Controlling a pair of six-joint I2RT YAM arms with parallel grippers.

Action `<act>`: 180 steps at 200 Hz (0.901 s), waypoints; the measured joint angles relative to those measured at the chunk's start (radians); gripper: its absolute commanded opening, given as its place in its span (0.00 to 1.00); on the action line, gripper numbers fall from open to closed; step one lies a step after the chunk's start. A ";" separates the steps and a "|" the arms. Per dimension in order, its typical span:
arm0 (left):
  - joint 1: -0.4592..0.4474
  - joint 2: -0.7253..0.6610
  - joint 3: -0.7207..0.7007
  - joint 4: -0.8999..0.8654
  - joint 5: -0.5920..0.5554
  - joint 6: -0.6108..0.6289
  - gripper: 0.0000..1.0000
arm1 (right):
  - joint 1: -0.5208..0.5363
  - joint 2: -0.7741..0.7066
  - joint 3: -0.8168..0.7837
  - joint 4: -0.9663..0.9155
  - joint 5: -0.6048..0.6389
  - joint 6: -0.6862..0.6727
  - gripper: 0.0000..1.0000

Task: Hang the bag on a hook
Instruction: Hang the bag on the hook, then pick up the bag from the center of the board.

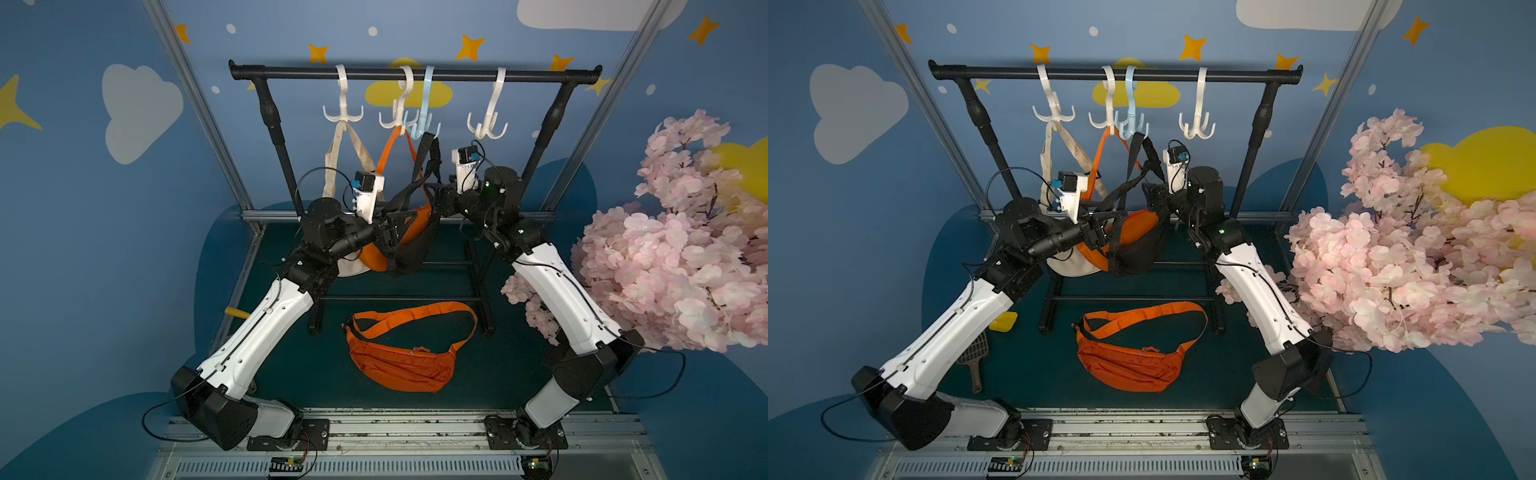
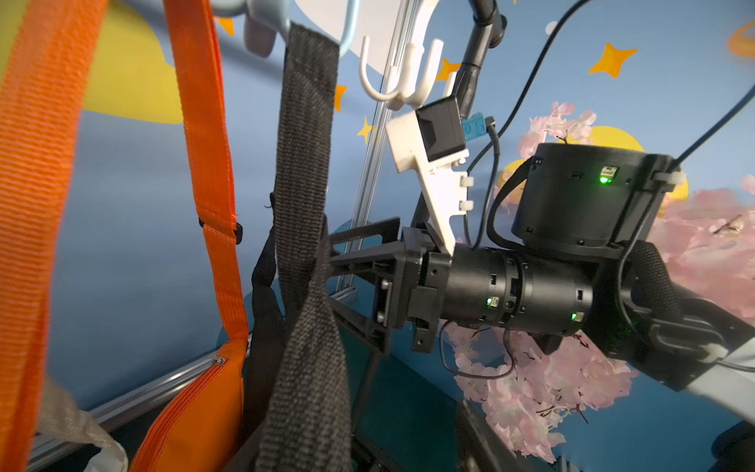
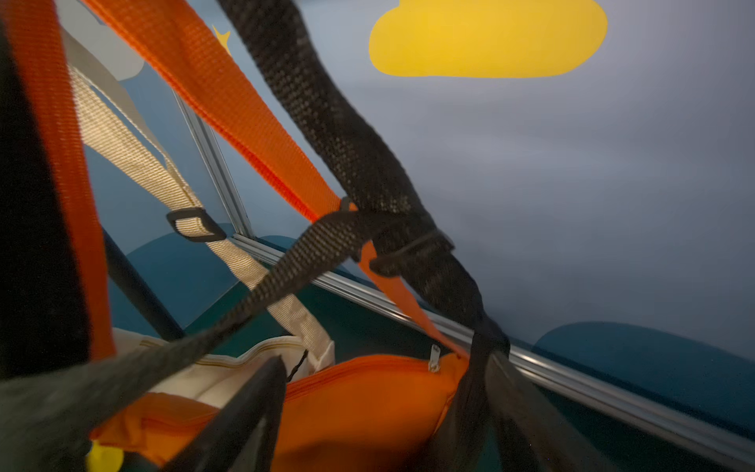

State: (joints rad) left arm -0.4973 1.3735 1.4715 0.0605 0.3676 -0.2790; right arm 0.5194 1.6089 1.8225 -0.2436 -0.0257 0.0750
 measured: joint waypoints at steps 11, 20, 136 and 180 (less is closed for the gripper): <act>0.000 -0.018 -0.021 0.019 0.002 0.005 0.72 | 0.000 -0.051 -0.067 0.010 -0.001 0.004 0.80; 0.000 -0.033 -0.040 0.035 0.003 0.006 0.74 | 0.000 -0.097 -0.132 0.016 -0.002 0.008 0.80; 0.000 -0.304 -0.433 0.199 -0.051 0.040 0.88 | 0.187 -0.297 -0.827 -0.196 0.014 -0.005 0.75; 0.000 -0.465 -0.577 0.205 -0.136 0.041 0.91 | 0.195 -0.143 -0.846 -0.216 0.020 -0.059 0.81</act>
State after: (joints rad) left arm -0.4973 0.9081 0.8948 0.2657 0.2314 -0.2382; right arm 0.7139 1.4658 0.9764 -0.4595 -0.0059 0.0162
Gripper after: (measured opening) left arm 0.901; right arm 0.794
